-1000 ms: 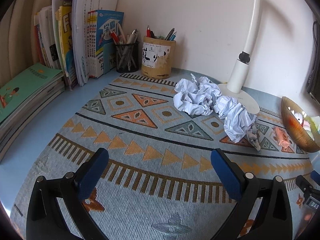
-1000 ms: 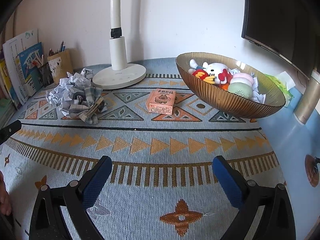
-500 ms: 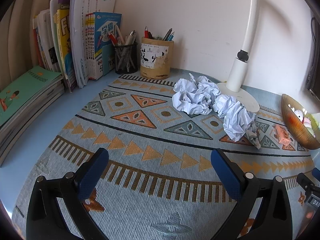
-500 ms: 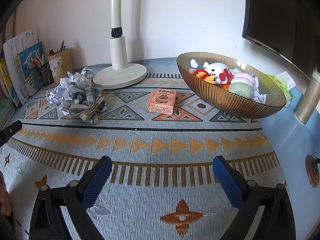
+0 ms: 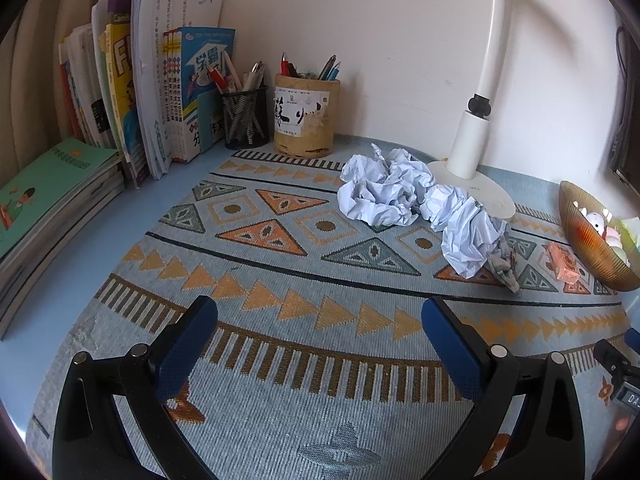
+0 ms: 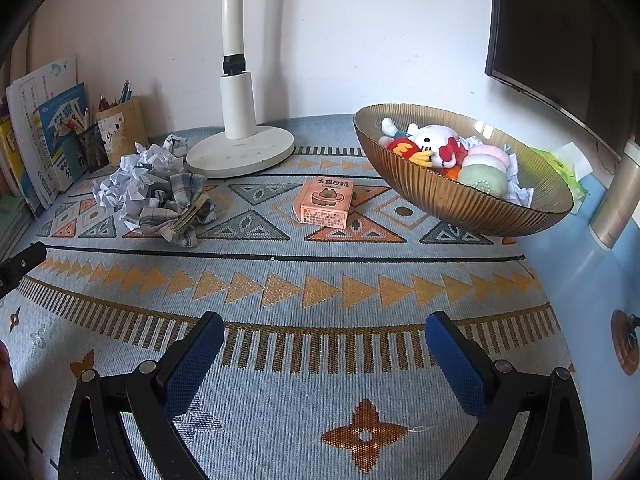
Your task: Organize objects
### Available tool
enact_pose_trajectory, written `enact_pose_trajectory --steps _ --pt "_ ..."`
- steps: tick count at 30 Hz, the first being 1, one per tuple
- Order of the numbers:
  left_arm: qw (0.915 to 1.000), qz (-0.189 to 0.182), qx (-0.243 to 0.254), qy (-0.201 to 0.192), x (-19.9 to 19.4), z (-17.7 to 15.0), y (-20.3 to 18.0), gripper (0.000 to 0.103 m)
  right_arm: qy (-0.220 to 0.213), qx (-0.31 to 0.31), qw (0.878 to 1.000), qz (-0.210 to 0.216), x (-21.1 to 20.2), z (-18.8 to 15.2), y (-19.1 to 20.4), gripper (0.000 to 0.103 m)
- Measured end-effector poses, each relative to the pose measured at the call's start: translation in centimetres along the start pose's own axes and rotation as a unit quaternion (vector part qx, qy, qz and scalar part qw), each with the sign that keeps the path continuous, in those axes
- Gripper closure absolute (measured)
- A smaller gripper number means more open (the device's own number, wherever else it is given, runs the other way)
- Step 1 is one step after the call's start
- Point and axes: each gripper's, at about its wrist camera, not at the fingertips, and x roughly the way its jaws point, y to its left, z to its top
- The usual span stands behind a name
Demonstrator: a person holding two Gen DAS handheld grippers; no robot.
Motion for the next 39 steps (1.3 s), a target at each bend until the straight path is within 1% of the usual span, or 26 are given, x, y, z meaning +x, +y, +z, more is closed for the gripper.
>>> enact_pose_trajectory --steps 5,8,9,11,13,16,18,20,23,28,31,37,39 --pt "1.0 0.001 0.004 0.0 -0.1 0.0 -0.1 0.001 -0.002 -0.002 1.0 0.0 -0.1 0.0 0.0 0.002" --pt "1.0 -0.007 0.004 0.003 0.0 -0.1 -0.1 0.001 -0.001 -0.004 1.0 0.0 0.0 0.0 0.0 0.002" --pt "0.9998 -0.016 0.005 0.005 0.0 -0.1 0.0 0.001 -0.001 -0.004 1.0 0.0 0.0 0.1 0.0 0.002" --pt "0.9983 -0.056 0.004 0.019 0.2 -0.1 0.1 0.001 0.001 -0.005 1.0 0.001 0.0 0.1 0.0 0.002" --pt "0.9962 -0.08 0.001 0.034 0.6 -0.1 0.3 0.001 0.001 -0.005 1.0 0.001 0.1 0.0 -0.1 0.002" --pt "0.9951 -0.089 -0.005 0.042 0.9 -0.1 0.4 0.001 0.003 -0.002 1.0 -0.001 0.2 0.1 -0.2 0.002" --pt "0.9947 -0.094 -0.009 0.041 0.8 -0.1 0.5 0.001 0.006 0.001 1.0 -0.001 0.4 0.1 -0.3 0.002" --pt "0.9951 -0.093 -0.012 0.032 0.5 -0.1 0.5 0.001 0.009 0.003 1.0 0.0 0.5 0.1 -0.4 0.002" --pt "0.9953 -0.092 -0.012 0.031 0.5 -0.1 0.5 0.001 0.011 0.004 1.0 -0.001 0.5 0.1 -0.4 0.002" --pt "0.9966 -0.078 -0.01 0.025 0.4 -0.1 0.4 0.001 -0.003 0.008 1.0 -0.006 0.0 0.0 -0.5 0.002" --pt "0.9976 -0.067 0.001 0.018 0.2 -0.2 0.0 0.001 -0.004 0.006 1.0 -0.005 0.0 0.0 -0.5 0.002" --pt "0.9979 -0.05 0.04 -0.001 -0.6 -0.6 -1.3 0.001 0.001 -0.005 1.0 -0.003 0.1 -0.1 -0.1 0.002" --pt "0.9975 -0.048 0.051 -0.002 -0.7 -0.6 -1.6 0.001 -0.001 -0.006 1.0 -0.003 0.0 -0.1 -0.1 0.002"
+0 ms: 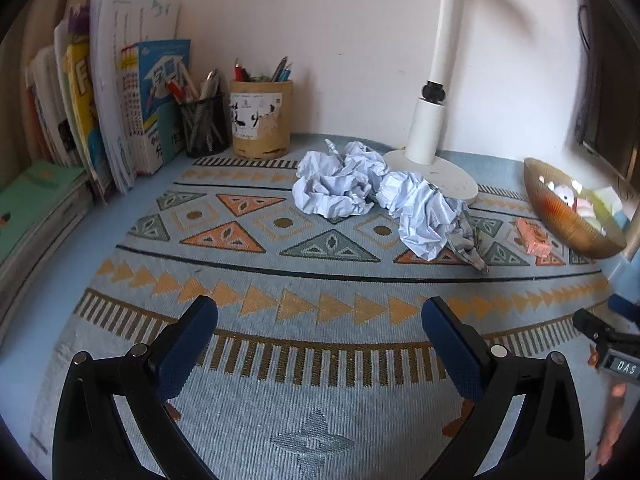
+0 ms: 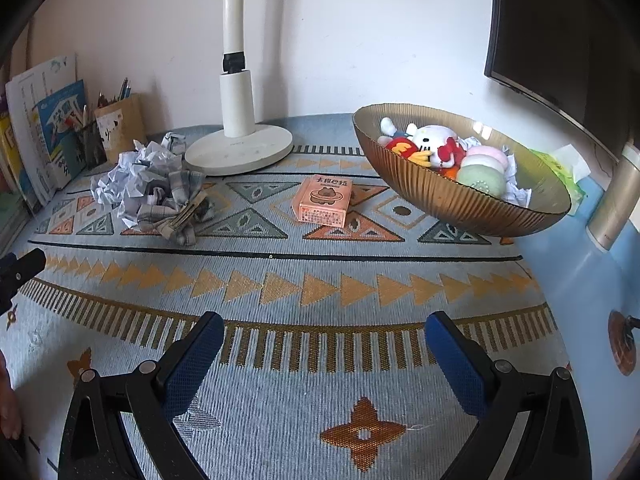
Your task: Organize objects
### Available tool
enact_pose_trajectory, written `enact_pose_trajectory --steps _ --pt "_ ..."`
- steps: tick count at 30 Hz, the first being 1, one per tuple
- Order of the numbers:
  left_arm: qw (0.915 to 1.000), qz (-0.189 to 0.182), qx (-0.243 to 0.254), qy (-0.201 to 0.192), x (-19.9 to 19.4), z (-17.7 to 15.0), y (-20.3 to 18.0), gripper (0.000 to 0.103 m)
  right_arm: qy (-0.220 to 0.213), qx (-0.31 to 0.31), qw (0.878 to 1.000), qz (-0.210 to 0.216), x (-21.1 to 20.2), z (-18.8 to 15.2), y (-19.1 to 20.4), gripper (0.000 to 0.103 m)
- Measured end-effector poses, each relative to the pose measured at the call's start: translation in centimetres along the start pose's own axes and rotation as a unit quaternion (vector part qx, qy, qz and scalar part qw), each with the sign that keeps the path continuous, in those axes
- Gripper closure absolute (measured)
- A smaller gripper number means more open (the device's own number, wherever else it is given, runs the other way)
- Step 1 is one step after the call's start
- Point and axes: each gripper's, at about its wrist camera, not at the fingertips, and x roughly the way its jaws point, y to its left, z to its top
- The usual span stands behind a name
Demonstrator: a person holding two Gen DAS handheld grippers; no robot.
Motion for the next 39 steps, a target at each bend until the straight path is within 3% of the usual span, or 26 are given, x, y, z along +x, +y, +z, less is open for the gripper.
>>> enact_pose_trajectory --steps 6,11,13,16,18,22,26,28,34,36,38,39 --pt "0.9998 0.003 -0.014 -0.015 -0.6 -0.1 0.5 0.001 -0.018 0.008 1.0 -0.006 -0.7 -0.1 -0.3 0.002" --pt "0.9999 0.0 -0.013 -0.004 -0.4 0.0 0.4 0.001 -0.017 0.007 1.0 -0.005 -0.7 0.0 -0.3 0.002" --pt "0.9999 -0.009 -0.01 0.008 -0.1 0.3 0.4 0.001 -0.023 0.008 1.0 -0.007 -1.0 -0.1 -0.3 0.002" --pt "0.9976 -0.052 -0.017 0.043 0.6 1.8 1.5 0.001 -0.042 0.003 0.999 -0.004 -1.8 -0.3 -0.3 0.002" --pt "0.9962 -0.067 -0.014 0.054 1.1 3.2 2.1 0.001 -0.029 -0.003 0.999 0.019 -1.6 0.0 -0.2 0.002" --pt "0.9944 -0.08 0.0 0.069 3.2 6.2 3.4 0.001 0.027 0.046 0.988 0.146 -0.8 2.3 -0.1 0.002" --pt "0.9867 -0.116 0.0 0.114 8.2 8.3 3.0 0.001 0.033 0.046 0.978 0.2 0.5 6.5 2.6 0.002" --pt "0.9855 -0.092 -0.014 0.142 11.4 9.0 2.5 0.001 0.043 0.025 0.971 0.235 2.1 8.4 5.3 0.002" --pt "0.9862 -0.091 -0.033 0.134 14.7 10.0 2.5 0.004 0.043 -0.024 0.972 0.231 5.2 11.7 10.6 0.007" --pt "0.9865 -0.106 -0.044 0.116 14.6 9.9 2.8 0.013 0.047 -0.022 0.971 0.235 6.3 13.1 11.4 0.007" --pt "0.9816 -0.136 -0.057 0.121 14.8 9.7 3.1 0.031 0.062 -0.019 0.97 0.234 8.3 14.8 12.2 0.008" --pt "0.9796 -0.149 -0.059 0.121 14.8 9.6 3.2 0.044 0.078 -0.015 0.969 0.235 9.5 15.5 12.5 0.013"
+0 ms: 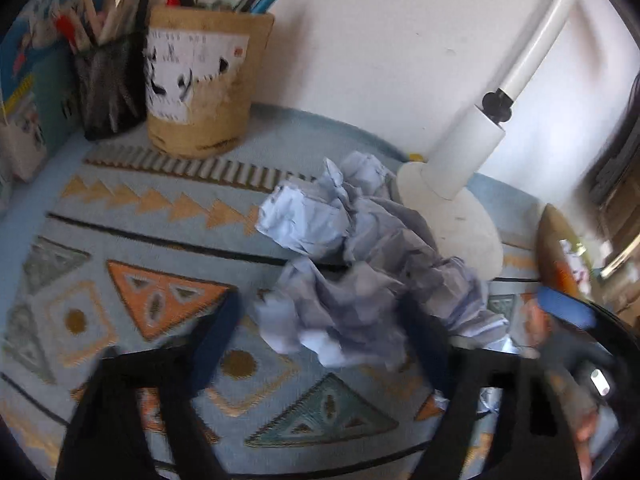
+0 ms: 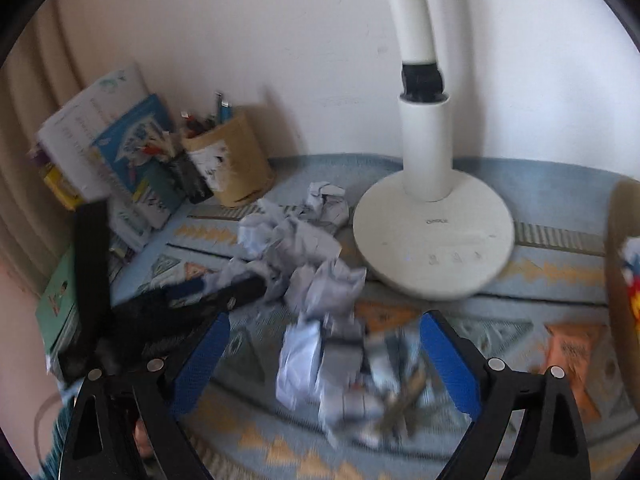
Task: Organize objects
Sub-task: 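Grasp crumpled paper by the lamp base with the left tool while the right grasps paper, then lift and carry both paper balls toward the glass bowl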
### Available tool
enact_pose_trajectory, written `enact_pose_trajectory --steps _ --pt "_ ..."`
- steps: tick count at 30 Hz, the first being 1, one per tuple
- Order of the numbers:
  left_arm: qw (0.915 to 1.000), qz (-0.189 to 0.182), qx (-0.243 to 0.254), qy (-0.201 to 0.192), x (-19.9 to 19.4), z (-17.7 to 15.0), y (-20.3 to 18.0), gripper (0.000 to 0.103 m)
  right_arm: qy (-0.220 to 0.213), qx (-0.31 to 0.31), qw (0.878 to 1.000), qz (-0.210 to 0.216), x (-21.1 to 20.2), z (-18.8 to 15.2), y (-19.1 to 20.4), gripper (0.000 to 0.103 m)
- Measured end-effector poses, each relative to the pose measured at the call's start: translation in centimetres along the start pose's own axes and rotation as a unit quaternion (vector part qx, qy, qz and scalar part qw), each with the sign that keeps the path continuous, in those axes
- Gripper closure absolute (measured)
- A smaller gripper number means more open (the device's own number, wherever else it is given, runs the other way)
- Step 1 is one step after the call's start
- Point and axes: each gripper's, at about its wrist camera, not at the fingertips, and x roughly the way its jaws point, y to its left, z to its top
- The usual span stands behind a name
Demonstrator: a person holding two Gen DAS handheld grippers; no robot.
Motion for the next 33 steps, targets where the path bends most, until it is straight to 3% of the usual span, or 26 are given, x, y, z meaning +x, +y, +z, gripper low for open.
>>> enact_pose_trajectory --steps 3,9,11,13,16,19,21,24,29,33 --pt "0.9998 -0.01 0.0 -0.014 -0.7 -0.1 0.2 0.055 0.055 0.042 0.997 0.032 3.2 2.0 -1.8 0.032" --pt "0.9989 -0.041 -0.008 -0.022 -1.2 0.0 0.8 0.056 0.086 0.049 0.993 0.067 5.8 2.1 -1.7 0.055" --pt "0.9989 -0.037 -0.004 -0.028 -1.5 0.0 0.5 0.056 0.075 0.039 0.995 0.059 5.5 1.9 -0.9 0.058" --pt "0.9987 -0.043 -0.005 -0.028 -1.7 0.0 0.6 0.056 0.052 0.045 0.995 0.078 4.2 1.8 -0.8 0.059" --pt "0.9946 -0.097 -0.037 -0.006 -2.4 -0.3 1.5 0.056 0.003 0.056 0.992 0.116 0.7 2.2 -0.8 0.059" --pt "0.9929 -0.114 -0.032 -0.009 -5.4 -1.6 1.3 0.056 -0.049 0.047 0.987 0.146 -4.6 2.0 -0.6 0.059" --pt "0.9937 -0.109 -0.022 -0.008 -7.9 -3.4 0.9 0.056 -0.065 0.036 0.985 0.153 -7.5 0.3 -0.4 0.058" --pt "0.9949 -0.1 -0.012 0.002 -9.8 -6.8 0.1 0.056 -0.056 0.012 0.991 0.121 -9.9 -4.6 0.1 0.058" --pt "0.9972 -0.074 0.007 0.007 -10.4 -11.4 -1.7 0.056 -0.015 -0.001 0.999 0.051 -10.1 -13.0 0.2 0.058" --pt "0.999 -0.025 0.036 -0.008 -9.8 -12.8 -3.6 0.055 -0.016 0.009 1.0 0.024 -10.0 -15.6 -1.6 0.057"
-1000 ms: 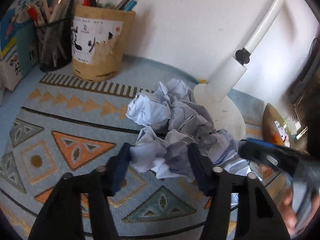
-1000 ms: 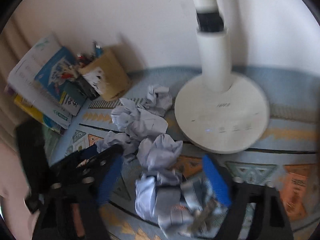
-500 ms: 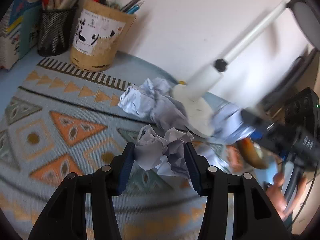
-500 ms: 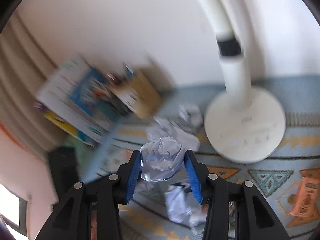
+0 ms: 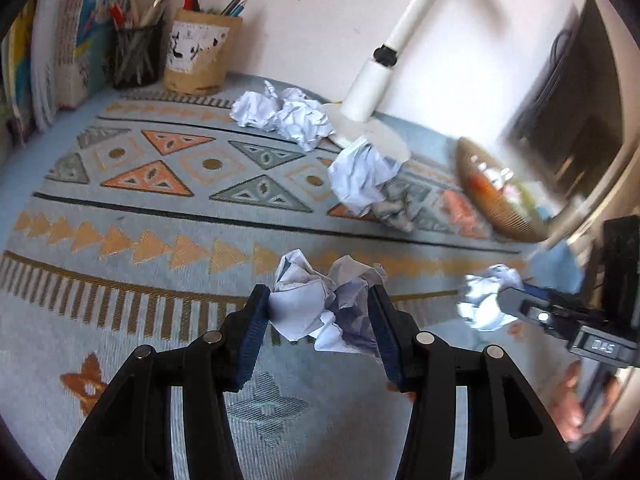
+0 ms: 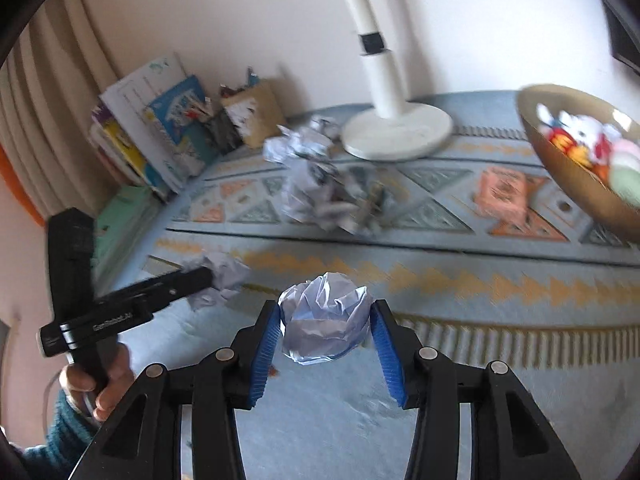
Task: Organize objects
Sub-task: 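Lift and carry both paper balls toward the glass bowl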
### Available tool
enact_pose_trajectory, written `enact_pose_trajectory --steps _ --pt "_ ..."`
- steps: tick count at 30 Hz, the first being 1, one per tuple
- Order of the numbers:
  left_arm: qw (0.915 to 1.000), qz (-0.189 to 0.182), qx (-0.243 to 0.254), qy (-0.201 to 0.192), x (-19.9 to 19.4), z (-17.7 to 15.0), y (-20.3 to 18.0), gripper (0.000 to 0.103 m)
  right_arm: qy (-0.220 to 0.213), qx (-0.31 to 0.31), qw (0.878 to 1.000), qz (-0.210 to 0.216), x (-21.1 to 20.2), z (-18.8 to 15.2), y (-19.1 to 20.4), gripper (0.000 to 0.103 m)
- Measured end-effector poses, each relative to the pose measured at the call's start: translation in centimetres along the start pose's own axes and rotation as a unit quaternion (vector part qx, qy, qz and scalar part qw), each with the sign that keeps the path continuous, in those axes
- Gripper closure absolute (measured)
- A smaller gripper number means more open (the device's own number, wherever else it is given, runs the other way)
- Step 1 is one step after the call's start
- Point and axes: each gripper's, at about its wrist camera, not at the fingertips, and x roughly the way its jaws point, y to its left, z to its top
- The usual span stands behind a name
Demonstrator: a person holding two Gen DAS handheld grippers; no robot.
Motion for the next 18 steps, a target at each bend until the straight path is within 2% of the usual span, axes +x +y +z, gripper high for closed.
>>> enact_pose_trajectory --steps 4,5,6,7,8,11,13,14,16,18 --pt "0.9999 0.013 0.002 -0.007 -0.7 -0.4 0.4 0.049 0.01 -0.004 1.0 -0.016 0.3 -1.8 -1.3 0.053" --pt "0.9999 0.012 -0.004 -0.005 -0.5 -0.4 0.7 0.047 0.014 0.001 1.0 -0.007 0.2 -2.2 -1.7 0.053" --pt "0.9999 0.007 -0.009 0.0 -0.2 -0.6 0.9 0.043 0.014 0.005 1.0 -0.001 0.1 -2.4 -1.8 0.048" --pt "0.9998 -0.003 -0.013 0.013 0.1 -0.4 1.0 0.036 0.011 0.011 1.0 0.002 -0.1 -2.7 -2.2 0.038" --pt "0.9996 -0.011 -0.012 0.024 0.5 -0.4 1.0 0.032 0.008 0.018 1.0 0.003 -0.3 -3.0 -2.4 0.035" --pt "0.9996 -0.003 0.002 0.028 0.5 -0.4 0.4 0.03 -0.003 0.036 0.999 0.015 -1.0 -3.3 -3.1 0.035" --pt "0.9993 0.011 0.017 0.031 0.5 -0.6 -0.2 0.027 -0.006 0.037 0.999 0.007 -1.2 -3.1 -3.3 0.035" --pt "0.9989 0.017 0.026 0.034 0.6 -0.7 -0.6 0.025 -0.006 0.035 0.999 0.005 -1.1 -3.0 -3.3 0.035" --pt "0.9983 0.023 0.039 0.038 0.8 -0.8 -1.0 0.016 0.0 0.034 0.999 0.008 -0.6 -2.7 -3.1 0.035" --pt "0.9972 0.035 0.051 0.041 1.0 -0.9 -1.5 0.016 0.012 0.031 0.999 0.01 0.3 -2.7 -2.6 0.035"
